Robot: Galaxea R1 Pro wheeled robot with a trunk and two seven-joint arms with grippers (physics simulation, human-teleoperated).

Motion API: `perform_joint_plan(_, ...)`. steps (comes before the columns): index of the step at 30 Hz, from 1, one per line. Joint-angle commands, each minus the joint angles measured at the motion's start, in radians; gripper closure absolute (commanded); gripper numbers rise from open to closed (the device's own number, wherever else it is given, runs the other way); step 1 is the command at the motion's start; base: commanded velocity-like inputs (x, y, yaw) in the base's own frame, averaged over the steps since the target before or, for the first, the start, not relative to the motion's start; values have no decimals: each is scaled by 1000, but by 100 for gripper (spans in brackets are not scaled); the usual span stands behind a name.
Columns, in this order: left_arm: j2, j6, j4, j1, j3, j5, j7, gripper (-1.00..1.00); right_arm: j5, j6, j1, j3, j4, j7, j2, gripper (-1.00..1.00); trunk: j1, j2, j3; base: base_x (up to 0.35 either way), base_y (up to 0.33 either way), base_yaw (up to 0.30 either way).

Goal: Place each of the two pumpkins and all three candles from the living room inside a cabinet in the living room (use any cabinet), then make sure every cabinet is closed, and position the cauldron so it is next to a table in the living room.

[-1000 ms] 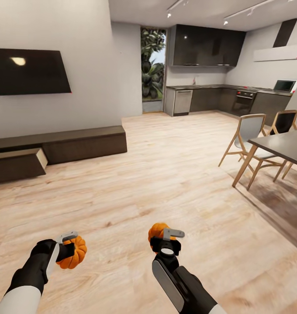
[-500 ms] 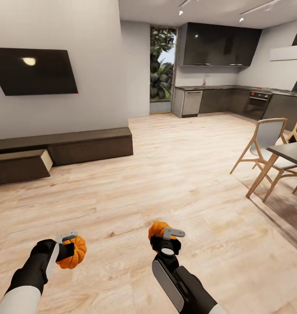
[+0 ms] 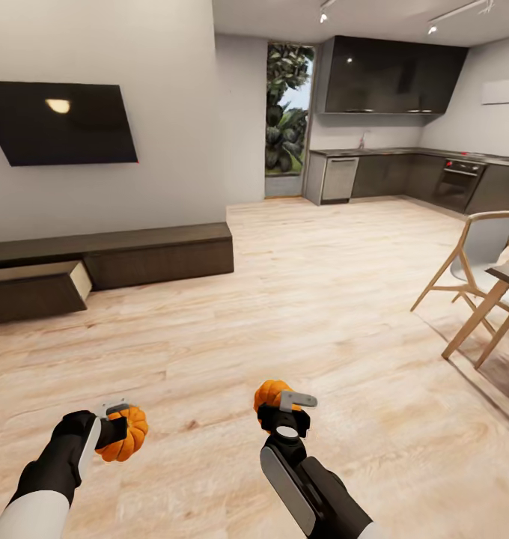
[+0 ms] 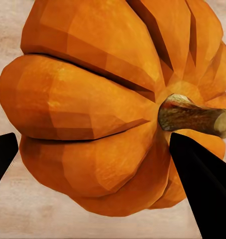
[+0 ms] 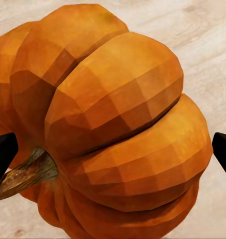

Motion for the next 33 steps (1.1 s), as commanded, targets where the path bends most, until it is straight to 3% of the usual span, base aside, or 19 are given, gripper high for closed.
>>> perform_joint_plan(1, 0, 0, 0, 0, 0, -1, 2, 100, 3, 0, 0, 0, 0, 0, 0, 100, 0, 0, 1, 327, 0, 248)
perform_joint_plan(10, 3, 1, 0, 0, 1, -1, 2, 100, 3, 0, 0, 0, -1, 0, 0, 100, 0, 0, 5, 327, 0, 251)
perform_joint_plan(20, 4, -1, 0, 0, 1, -1, 2, 100, 5, 0, 0, 0, -3, 0, 0, 100, 0, 0, 6, 324, 9, 24)
perform_joint_plan(33, 4, -1, 0, 0, 1, -2, 2, 100, 3, -1, 0, 0, -1, 0, 0, 100, 0, 0, 6, 247, 221, 81)
